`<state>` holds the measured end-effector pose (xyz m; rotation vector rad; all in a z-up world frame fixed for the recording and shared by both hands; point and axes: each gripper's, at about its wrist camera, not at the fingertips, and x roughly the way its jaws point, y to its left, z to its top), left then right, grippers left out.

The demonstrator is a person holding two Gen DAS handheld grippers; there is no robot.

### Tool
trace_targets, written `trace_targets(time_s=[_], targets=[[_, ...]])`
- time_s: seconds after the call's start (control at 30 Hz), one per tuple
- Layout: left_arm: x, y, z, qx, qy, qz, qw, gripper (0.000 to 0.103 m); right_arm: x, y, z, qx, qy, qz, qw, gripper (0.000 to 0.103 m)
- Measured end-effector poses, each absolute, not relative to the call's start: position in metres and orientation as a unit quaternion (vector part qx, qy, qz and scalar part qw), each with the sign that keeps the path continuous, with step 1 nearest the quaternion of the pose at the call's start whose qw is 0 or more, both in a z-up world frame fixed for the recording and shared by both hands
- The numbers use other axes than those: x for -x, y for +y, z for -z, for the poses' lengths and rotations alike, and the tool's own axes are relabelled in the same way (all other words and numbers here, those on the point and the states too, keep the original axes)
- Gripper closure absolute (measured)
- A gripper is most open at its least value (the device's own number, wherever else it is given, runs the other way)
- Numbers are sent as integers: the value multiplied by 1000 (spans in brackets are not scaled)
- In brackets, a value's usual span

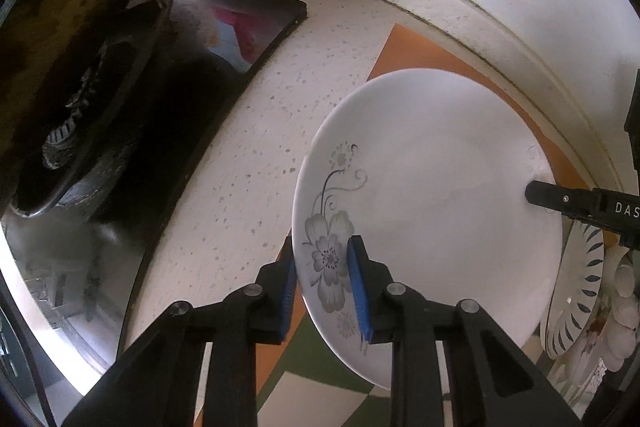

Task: Organize plates and bowls
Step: 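Grasp the stacked plates with both tools and lift them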

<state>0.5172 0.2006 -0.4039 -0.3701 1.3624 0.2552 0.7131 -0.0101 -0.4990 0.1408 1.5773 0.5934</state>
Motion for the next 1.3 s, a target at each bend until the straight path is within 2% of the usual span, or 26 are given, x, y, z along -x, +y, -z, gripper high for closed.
trace_targets(time_s=[0.5, 0.9, 1.3], targets=[[-498, 189, 360, 149, 598, -90, 783, 81, -667, -41, 452, -82, 682, -268, 676, 90], [-457, 137, 319, 107, 585, -36, 803, 81, -585, -116, 415, -144, 663, -244, 693, 90], [-423, 67, 328, 69, 606, 40, 791, 81, -490, -206, 396, -197, 646, -190, 713, 90]])
